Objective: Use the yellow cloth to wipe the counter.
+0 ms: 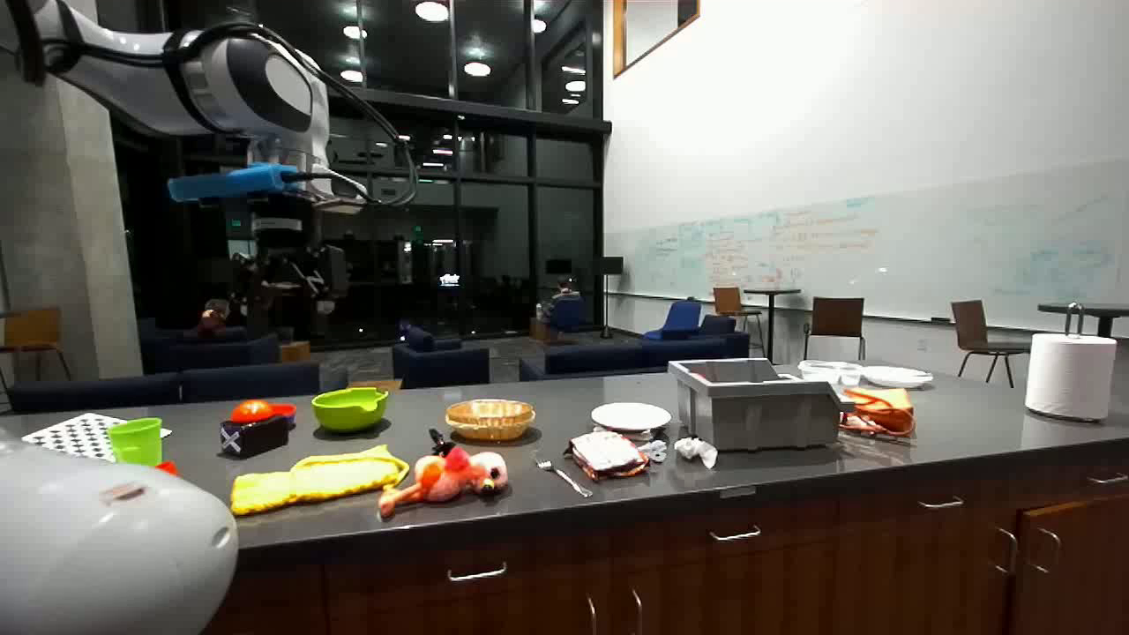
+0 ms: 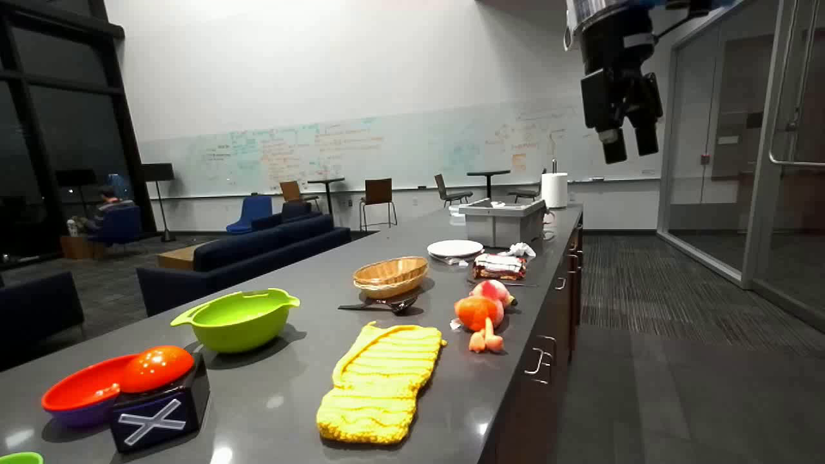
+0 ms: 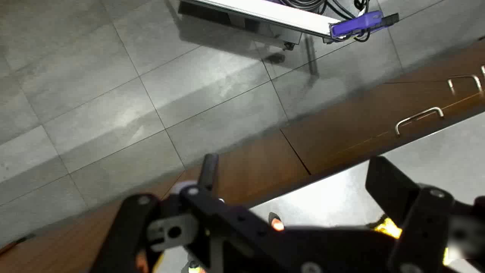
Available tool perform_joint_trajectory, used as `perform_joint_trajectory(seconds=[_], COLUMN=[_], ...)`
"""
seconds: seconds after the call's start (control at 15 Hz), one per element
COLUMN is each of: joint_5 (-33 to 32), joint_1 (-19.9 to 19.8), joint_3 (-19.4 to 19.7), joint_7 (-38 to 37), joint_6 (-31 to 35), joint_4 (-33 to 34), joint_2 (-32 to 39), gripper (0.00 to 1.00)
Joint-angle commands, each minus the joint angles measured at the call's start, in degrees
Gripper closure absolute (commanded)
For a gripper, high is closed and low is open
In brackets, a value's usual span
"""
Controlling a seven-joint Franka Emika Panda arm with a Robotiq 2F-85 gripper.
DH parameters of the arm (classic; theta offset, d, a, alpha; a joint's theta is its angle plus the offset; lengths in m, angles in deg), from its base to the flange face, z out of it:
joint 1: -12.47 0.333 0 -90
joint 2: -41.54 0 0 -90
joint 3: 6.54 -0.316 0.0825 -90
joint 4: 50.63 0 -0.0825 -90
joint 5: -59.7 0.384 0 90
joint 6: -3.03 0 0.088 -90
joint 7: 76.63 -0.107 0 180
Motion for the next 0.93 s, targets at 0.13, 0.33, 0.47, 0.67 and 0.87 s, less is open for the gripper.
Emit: perform_joint_trajectory(seconds=[0.13, 0.33, 0.47, 0.67, 0.87], joint_5=[-0.1, -0.1, -0.1, -0.1, -0.3], joint_1=[0.1, 0.1, 0.1, 0.1, 0.4], joint_3=[0.1, 0.1, 0.1, 0.1, 0.3], joint_7=[-0.1, -0.1, -0.1, -0.1, 1.1], joint_6=[-0.1, -0.1, -0.1, -0.1, 1.8], joint_4=[0.2, 0.2, 0.2, 0.2, -0.8], joint_2=[0.1, 0.1, 0.1, 0.1, -0.3], gripper=[0.00, 0.00, 0.00, 0.00, 0.00])
